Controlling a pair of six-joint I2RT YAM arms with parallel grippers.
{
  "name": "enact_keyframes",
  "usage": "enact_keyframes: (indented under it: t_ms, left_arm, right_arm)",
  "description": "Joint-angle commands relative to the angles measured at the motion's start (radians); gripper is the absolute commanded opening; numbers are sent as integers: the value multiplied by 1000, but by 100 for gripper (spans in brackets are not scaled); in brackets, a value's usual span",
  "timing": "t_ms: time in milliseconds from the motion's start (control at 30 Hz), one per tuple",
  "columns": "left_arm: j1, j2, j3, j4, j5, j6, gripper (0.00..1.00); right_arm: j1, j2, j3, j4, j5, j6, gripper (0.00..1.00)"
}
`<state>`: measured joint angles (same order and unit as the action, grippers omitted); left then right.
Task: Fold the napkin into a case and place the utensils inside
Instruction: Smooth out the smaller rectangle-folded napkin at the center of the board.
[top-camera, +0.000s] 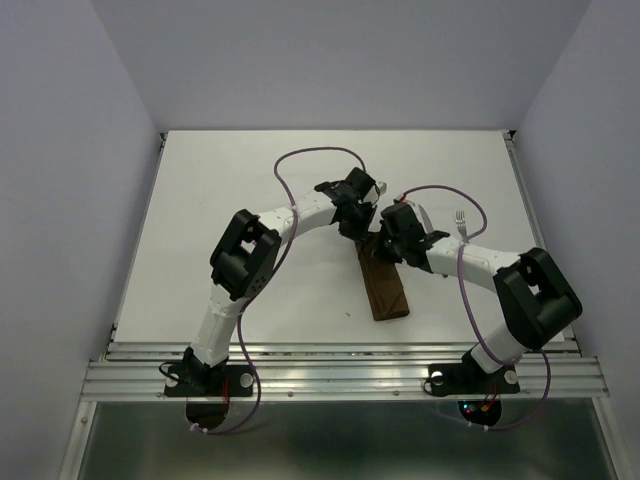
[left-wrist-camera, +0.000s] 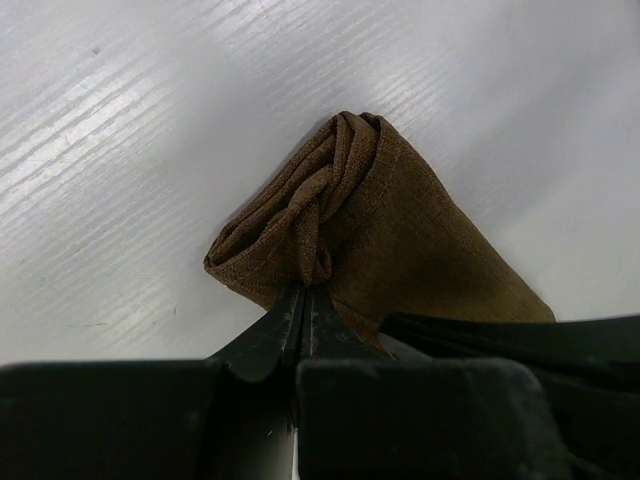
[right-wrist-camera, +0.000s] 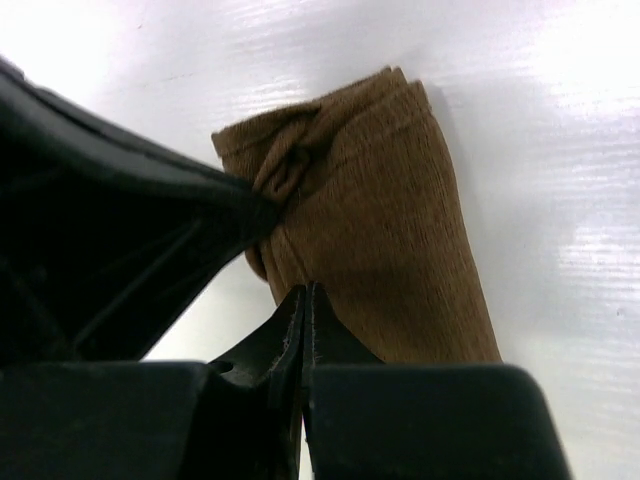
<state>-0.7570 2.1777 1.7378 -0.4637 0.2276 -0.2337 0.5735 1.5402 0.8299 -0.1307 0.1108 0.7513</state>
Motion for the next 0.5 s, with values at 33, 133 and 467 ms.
enact_keyframes:
  t_ms: [33, 133, 467]
  left_arm:
    - [-1, -52, 32, -6, 49, 11, 0]
    - [1, -52, 31, -3, 65, 11, 0]
    - [1, -52, 31, 8, 110, 4, 0]
  right_arm:
    - [-18, 49, 52, 106, -8, -3, 1]
    - [-27, 77, 46, 167, -19, 8, 1]
    - [-37, 135, 18, 269, -20, 40, 1]
